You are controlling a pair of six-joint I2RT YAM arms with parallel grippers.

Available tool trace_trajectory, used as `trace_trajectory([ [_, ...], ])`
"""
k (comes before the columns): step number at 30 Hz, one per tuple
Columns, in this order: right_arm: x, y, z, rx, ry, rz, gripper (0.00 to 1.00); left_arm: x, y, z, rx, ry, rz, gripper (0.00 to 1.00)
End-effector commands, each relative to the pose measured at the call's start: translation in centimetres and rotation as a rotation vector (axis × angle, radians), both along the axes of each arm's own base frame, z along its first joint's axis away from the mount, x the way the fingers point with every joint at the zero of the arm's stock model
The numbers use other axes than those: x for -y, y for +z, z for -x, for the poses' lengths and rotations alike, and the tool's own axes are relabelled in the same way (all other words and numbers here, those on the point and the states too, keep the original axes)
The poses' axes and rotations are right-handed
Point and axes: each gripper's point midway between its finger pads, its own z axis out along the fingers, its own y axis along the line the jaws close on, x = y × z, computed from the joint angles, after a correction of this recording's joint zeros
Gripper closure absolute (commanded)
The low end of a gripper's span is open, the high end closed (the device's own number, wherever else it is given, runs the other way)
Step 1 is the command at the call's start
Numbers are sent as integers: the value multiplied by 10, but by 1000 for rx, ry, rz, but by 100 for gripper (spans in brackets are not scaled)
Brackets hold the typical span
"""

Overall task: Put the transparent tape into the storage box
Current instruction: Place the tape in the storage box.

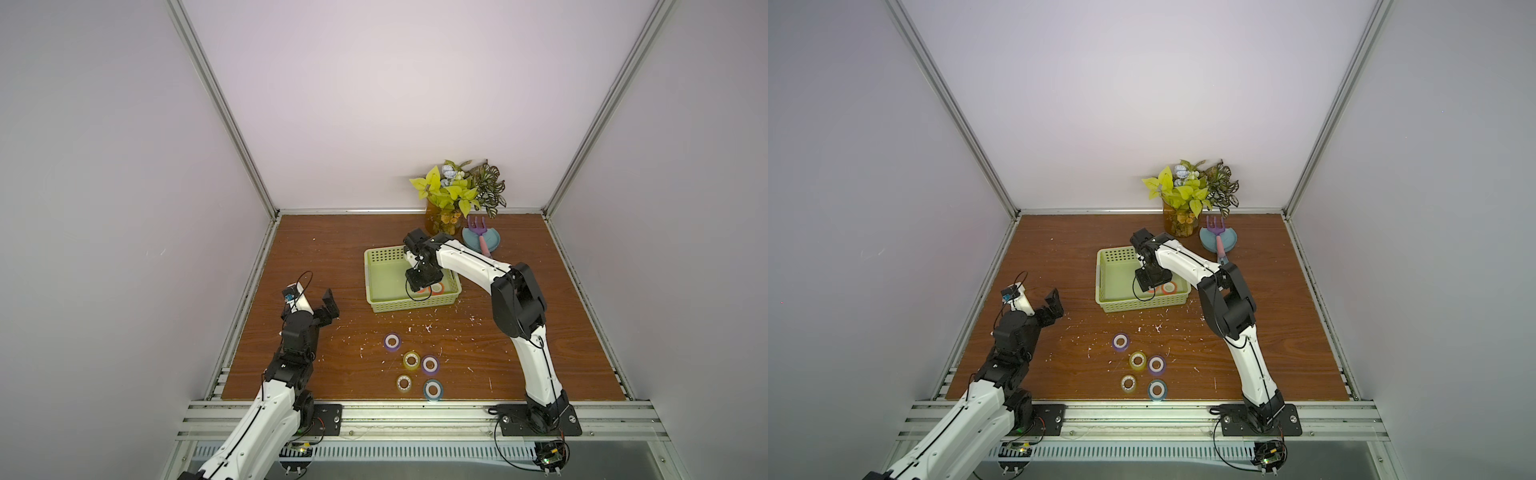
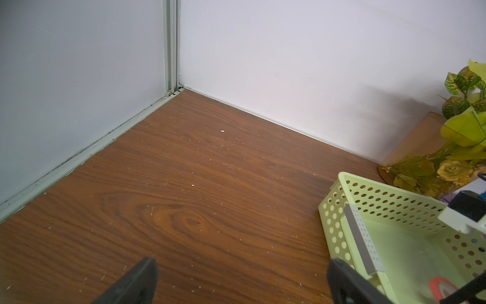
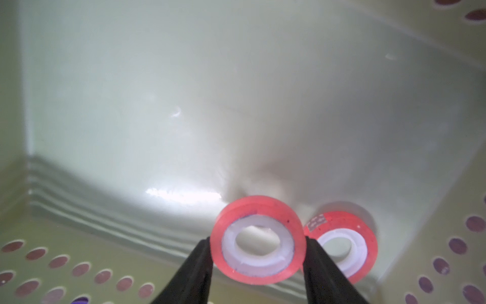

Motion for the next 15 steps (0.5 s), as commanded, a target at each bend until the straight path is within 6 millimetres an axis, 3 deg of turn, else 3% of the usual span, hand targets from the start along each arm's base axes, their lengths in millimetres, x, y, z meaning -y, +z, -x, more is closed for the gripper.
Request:
trace_trajectory([
  [1, -4, 13, -6, 21, 0, -34, 42, -2, 1, 0, 11, 8, 2, 1],
  [8, -3, 30, -9, 49, -5, -53, 32, -1, 2, 0, 9, -4, -7, 1],
  [15, 5, 73, -10, 124, -19, -93, 26, 9, 10, 0, 33, -69, -14, 1],
])
